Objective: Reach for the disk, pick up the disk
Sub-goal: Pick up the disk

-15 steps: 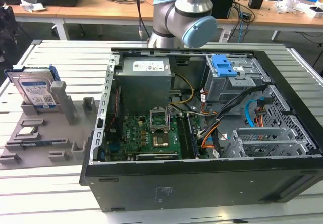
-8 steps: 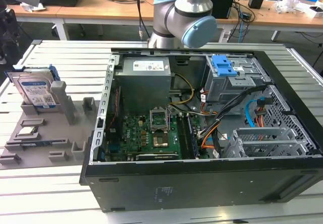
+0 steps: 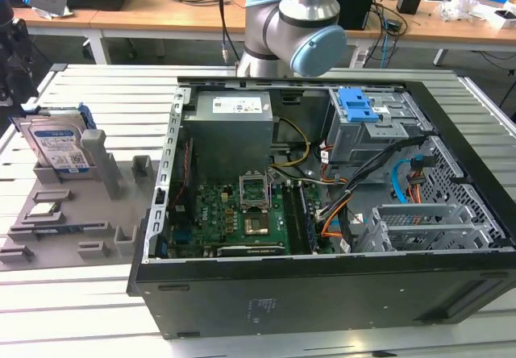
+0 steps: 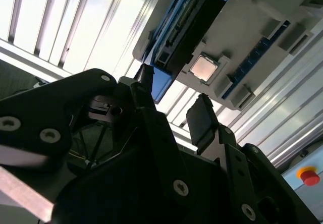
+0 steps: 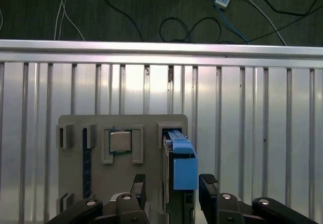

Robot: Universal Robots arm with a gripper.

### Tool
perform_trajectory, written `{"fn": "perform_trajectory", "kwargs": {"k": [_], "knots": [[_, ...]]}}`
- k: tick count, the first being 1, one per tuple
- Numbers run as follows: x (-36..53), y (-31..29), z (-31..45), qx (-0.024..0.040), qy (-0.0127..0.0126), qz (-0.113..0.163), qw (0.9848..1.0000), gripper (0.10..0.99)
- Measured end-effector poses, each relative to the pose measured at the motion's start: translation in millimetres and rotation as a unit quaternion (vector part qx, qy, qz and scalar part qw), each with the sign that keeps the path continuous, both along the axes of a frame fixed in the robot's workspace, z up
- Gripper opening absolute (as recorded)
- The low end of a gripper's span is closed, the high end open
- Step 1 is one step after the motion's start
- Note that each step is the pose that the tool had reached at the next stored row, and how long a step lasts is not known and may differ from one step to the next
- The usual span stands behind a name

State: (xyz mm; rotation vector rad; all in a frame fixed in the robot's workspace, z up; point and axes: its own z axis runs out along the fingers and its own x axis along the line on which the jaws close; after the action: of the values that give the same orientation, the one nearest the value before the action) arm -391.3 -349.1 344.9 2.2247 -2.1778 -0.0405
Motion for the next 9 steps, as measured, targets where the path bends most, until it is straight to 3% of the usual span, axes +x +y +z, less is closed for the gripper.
{"fn": "perform_trajectory", "kwargs": {"k": [9], "knots": [[0.8, 0.0, -5.8, 0.0000, -0.0001, 0.000, 1.0000, 0.545]]}}
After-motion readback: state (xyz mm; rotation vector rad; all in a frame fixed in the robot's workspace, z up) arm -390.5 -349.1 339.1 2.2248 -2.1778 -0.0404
